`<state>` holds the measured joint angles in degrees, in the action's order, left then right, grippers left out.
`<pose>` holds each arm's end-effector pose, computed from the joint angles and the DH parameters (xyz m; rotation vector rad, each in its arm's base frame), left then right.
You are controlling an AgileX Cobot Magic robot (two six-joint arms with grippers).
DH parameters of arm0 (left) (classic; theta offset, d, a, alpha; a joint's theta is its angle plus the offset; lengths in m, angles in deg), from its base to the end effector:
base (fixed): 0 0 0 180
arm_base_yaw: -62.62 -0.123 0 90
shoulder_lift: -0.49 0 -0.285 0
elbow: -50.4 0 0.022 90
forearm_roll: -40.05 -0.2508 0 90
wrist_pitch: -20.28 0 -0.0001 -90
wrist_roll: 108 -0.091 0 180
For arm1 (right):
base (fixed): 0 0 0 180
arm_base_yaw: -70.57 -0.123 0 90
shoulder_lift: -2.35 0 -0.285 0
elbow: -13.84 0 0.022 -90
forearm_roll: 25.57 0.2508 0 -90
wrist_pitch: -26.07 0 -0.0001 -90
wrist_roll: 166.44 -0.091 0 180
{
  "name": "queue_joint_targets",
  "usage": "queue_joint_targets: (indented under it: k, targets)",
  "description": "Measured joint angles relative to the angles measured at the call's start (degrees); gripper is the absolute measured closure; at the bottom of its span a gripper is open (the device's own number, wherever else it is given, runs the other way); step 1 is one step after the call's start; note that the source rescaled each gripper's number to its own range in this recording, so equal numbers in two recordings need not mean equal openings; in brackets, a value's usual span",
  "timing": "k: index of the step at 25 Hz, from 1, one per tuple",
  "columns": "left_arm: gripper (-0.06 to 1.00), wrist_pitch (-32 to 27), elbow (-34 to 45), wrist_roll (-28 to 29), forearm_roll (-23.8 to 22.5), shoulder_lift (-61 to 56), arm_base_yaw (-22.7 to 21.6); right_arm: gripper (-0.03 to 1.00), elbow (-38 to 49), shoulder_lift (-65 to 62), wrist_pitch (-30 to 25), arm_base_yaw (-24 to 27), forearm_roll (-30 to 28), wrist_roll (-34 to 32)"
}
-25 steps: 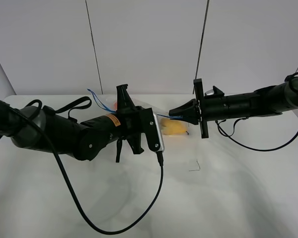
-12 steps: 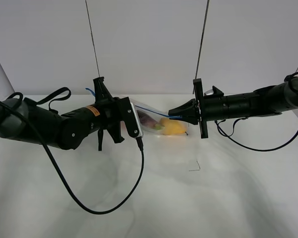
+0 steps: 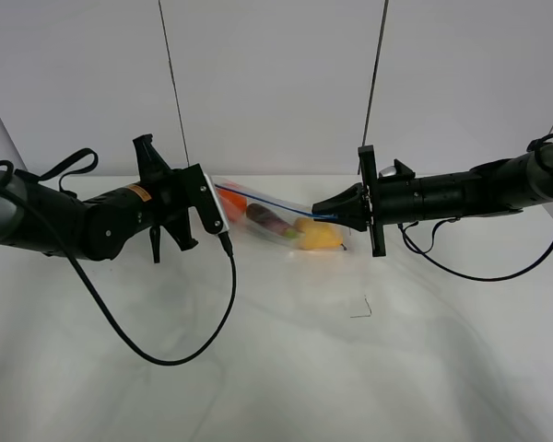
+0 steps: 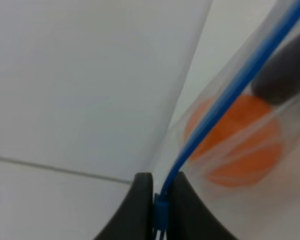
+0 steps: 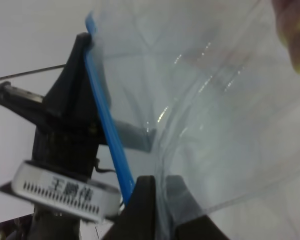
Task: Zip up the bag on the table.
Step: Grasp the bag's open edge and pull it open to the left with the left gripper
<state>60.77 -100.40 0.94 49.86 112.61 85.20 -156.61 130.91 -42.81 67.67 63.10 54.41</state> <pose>0.3454 -0.1328 0.1872 1.1729 1.3749 0.6126 0.3771 0.1041 0.1482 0.3370 2.4471 1.8451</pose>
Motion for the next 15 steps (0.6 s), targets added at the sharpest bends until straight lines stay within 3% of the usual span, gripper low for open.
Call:
queue_joint_targets:
  k: [15]
  targets:
    - [0.94, -0.1, 0.1, -0.1, 0.7, 0.0, -7.9, 0.97, 0.0, 0.0, -0.1, 0.0, -0.6, 0.0]
